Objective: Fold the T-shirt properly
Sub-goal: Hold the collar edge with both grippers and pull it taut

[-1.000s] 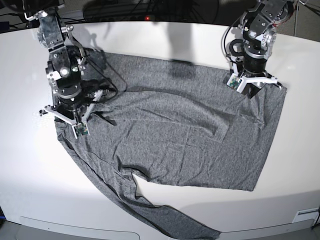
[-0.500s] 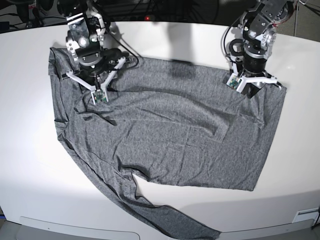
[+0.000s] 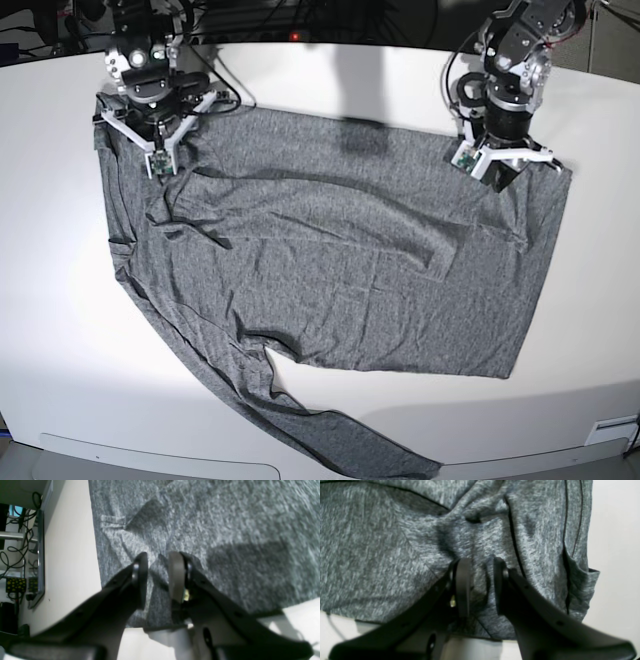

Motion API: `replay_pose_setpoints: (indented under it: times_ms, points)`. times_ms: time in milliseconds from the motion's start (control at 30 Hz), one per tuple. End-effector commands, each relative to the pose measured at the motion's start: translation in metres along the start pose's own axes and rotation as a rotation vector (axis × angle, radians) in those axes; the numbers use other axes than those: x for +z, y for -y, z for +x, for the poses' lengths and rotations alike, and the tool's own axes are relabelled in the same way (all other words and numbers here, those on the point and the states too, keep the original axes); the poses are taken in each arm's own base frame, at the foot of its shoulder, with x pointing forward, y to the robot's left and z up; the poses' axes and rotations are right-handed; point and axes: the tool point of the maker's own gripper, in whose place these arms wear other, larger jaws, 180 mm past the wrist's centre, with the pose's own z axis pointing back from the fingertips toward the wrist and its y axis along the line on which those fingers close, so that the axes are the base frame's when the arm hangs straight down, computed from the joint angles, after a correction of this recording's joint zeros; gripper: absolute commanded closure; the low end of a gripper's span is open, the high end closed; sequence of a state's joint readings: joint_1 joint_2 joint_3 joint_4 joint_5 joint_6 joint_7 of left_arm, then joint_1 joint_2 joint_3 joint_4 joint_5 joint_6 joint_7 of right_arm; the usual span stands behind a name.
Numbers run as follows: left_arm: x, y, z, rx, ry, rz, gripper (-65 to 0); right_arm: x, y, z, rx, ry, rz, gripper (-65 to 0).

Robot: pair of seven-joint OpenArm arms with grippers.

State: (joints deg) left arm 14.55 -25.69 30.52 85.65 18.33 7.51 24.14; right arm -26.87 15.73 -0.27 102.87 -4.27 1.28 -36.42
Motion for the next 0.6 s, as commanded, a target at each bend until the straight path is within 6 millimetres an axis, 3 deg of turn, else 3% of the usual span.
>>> replay_pose_setpoints:
  times_ms: [0, 233, 367, 567]
  points:
    - [0.019, 0.058, -0.051, 0.025, -0.204, -0.214, -16.5, 0.003, 0.002, -0.001, 0.006, 0.001, -0.001, -16.4]
    - [0.041, 0.083, -0.078, 0.030, -0.291, -0.271, -16.5, 0.007, -0.003, -0.017, 0.030, -0.043, 0.023, -16.4]
    - [0.041, 0.086, -0.067, 0.112, -0.276, -0.297, -16.3, 0.007, -0.006, -0.017, 0.038, -0.042, 0.037, -16.4]
    - [0.040, 0.074, -0.044, 0.290, -0.222, -0.368, -15.9, 0.007, -0.006, -0.017, 0.040, -0.042, 0.039, -16.4]
